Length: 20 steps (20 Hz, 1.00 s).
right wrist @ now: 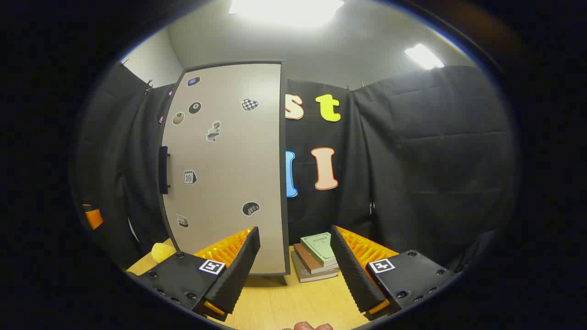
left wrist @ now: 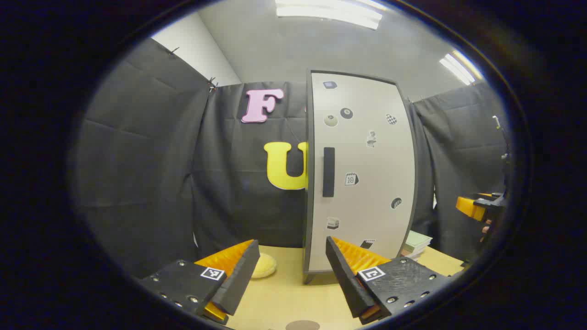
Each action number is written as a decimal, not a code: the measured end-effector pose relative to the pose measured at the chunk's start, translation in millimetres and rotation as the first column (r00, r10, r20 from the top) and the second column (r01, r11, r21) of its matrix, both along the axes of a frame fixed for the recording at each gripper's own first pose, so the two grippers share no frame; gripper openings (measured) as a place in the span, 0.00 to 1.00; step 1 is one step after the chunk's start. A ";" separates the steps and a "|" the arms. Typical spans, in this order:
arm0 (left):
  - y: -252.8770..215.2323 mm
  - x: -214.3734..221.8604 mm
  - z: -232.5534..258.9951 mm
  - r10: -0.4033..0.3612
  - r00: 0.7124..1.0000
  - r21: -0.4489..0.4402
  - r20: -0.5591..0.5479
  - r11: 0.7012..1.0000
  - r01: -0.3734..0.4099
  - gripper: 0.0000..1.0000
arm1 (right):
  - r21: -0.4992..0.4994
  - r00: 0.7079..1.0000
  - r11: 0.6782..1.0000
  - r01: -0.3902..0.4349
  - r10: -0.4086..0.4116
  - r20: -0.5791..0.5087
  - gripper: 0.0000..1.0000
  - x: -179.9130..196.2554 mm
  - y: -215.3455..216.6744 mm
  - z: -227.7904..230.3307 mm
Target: Open the cabinet door with the right hand, grasp the bottle in the cabinet with the left hand and place it on the coaster, then close the cabinet door with the right hand.
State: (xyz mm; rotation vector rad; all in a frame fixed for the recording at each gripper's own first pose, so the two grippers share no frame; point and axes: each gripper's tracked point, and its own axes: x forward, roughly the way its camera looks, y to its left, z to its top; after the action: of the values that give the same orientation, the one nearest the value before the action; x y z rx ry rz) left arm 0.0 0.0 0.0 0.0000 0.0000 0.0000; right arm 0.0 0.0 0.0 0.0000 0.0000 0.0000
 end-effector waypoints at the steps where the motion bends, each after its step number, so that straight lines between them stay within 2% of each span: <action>1: 0.6 -1.1 -1.0 0.000 1.000 -0.008 0.000 1.000 0.000 0.92 | 0.002 1.000 1.000 -0.006 0.006 -0.006 0.98 -0.1 1.7 -1.6; 2: 0.8 -0.4 -1.2 -0.001 1.000 -0.014 -0.001 1.000 0.001 0.90 | 0.008 1.000 1.000 -0.011 0.011 -0.010 0.98 0.6 2.9 -1.2; 3: 1.5 0.1 -2.9 -0.001 1.000 -0.017 -0.003 1.000 0.001 0.92 | 0.014 1.000 1.000 -0.012 0.013 -0.012 0.98 -0.5 3.6 -1.3; 4: 2.8 -0.2 -3.1 0.001 1.000 -0.016 -0.004 1.000 -0.001 0.87 | 0.018 1.000 1.000 -0.014 0.014 -0.012 0.98 -0.9 4.7 -0.5; 8: 11.0 -2.1 -9.8 0.015 1.000 -0.018 -0.018 1.000 -0.015 0.90 | 0.013 1.000 1.000 -0.023 0.023 -0.013 0.98 -2.4 8.6 0.2; 11: 12.5 -3.8 -12.1 0.017 1.000 -0.029 -0.023 0.999 -0.017 0.90 | 0.016 0.999 0.999 -0.035 0.036 -0.020 0.98 -4.5 13.3 -0.8; 12: 12.8 -4.7 -12.7 0.016 1.000 -0.027 -0.024 0.999 -0.017 0.87 | 0.017 0.999 0.999 -0.039 0.040 -0.021 0.98 -5.4 15.2 -0.3; 14: 13.7 -6.4 -13.5 0.015 1.000 -0.020 -0.024 1.000 -0.015 0.90 | 0.017 0.999 0.999 -0.046 0.047 -0.023 0.98 -7.8 17.4 0.1; 15: 14.4 -7.5 -13.6 0.014 1.000 -0.017 -0.024 1.000 -0.015 0.87 | 0.018 0.998 0.999 -0.052 0.052 -0.024 0.98 -8.6 19.6 0.4; 16: 15.1 -7.2 -14.2 0.014 1.000 -0.016 -0.023 1.000 -0.015 0.89 | 0.019 0.998 0.998 -0.057 0.058 -0.026 0.98 -9.8 21.6 1.0; 20: 18.4 -9.6 -13.6 0.018 1.000 -0.016 -0.018 1.000 -0.019 0.89 | 0.015 0.996 0.996 -0.083 0.083 -0.037 0.98 -11.4 30.3 5.0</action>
State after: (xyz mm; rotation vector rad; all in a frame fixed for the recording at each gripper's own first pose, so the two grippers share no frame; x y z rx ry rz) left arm -9.6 18.4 -13.6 -0.0166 0.0176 0.0184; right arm -11.4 30.3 5.0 0.0135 0.0373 0.0829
